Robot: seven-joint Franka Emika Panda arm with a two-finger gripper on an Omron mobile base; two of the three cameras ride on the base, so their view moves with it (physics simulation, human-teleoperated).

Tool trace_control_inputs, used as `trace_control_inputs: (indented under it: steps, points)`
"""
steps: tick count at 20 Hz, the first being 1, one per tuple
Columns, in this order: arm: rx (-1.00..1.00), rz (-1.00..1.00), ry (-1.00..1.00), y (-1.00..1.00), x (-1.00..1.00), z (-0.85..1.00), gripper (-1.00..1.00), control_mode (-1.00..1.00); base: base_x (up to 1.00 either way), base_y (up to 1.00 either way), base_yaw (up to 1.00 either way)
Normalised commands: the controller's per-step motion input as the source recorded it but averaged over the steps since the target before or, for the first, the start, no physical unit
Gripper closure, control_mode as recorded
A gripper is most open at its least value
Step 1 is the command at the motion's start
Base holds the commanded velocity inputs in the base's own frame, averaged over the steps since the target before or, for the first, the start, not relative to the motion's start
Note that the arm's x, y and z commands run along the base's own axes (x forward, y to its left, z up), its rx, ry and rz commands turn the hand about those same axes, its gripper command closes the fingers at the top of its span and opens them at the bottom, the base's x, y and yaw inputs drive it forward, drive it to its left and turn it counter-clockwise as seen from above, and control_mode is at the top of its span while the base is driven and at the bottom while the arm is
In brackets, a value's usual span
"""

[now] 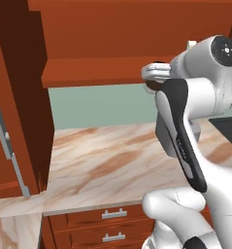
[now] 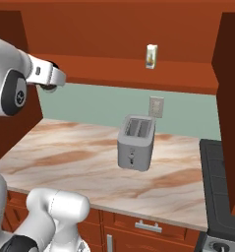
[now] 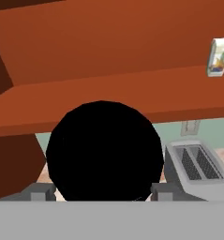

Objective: Sort all alcoholic drinks to one cabinet, and non-alcoholic drinks to the other.

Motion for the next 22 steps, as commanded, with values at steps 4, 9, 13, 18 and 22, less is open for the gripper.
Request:
trace_control_inputs:
  steps: [4,9,13,18,22]
  points:
    - [0.0,0.0,-0.03,0.02,0.37,0.0,1.0,-1.0,0.0,0.0,0.0]
    - [0.0,-0.01,-0.07,0.05,0.35,0.0,1.0,-1.0,0.0,0.0,0.0]
    - [0.0,-0.01,-0.06,0.03,0.34,0.0,1.0,-1.0,0.0,0.0,0.0]
    - [0.0,-0.01,-0.02,0.01,0.34,0.01,1.0,-1.0,0.0,0.0,0.0]
    - [0.0,-0.01,0.0,0.0,0.33,0.05,1.0,-1.0,0.0,0.0,0.0]
